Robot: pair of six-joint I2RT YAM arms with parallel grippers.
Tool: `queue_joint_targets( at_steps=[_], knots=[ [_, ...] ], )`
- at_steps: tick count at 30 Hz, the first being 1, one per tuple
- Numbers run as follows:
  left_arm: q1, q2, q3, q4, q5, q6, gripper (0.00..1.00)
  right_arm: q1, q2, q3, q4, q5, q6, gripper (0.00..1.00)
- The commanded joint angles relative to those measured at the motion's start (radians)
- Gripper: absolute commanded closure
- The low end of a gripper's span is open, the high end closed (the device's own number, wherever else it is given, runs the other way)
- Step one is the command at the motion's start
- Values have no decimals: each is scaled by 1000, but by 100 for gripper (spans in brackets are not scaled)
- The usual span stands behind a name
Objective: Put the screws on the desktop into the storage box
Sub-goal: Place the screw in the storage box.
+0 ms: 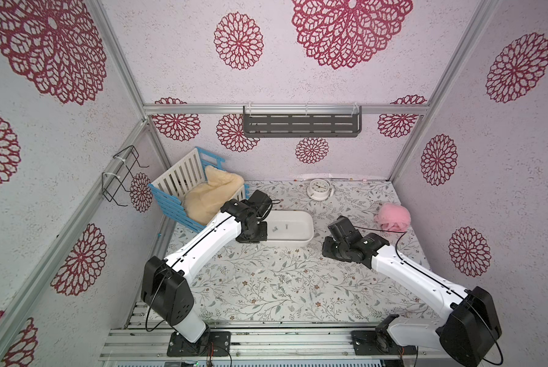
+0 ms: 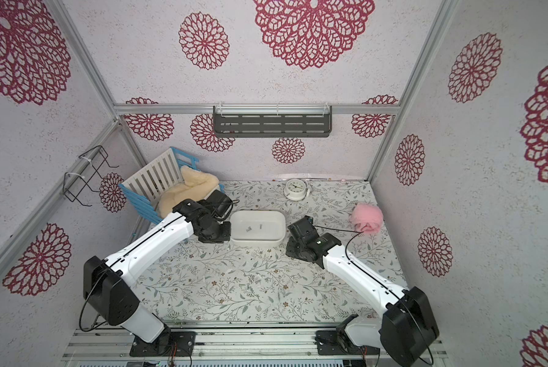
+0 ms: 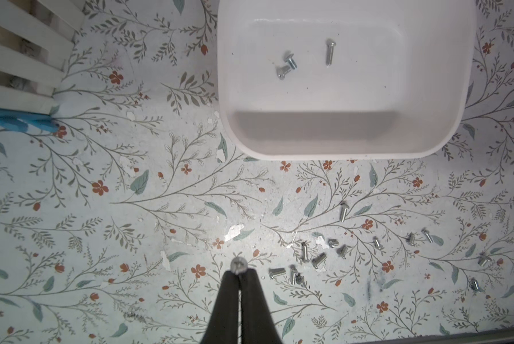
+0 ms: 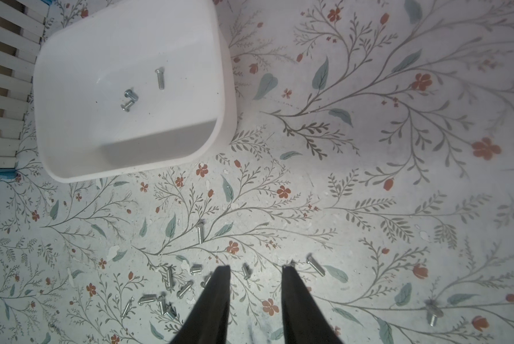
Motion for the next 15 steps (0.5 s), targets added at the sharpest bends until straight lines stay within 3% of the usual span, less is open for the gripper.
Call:
queue_joint_targets(
  at_steps=[1,15],
  knots=[
    [27,64,84,-10,14,77,96,11,-21,3,36,-5,33,67],
    [39,388,366,-10,99,103,97,15,-59,-23,18,0,44,67]
  ],
)
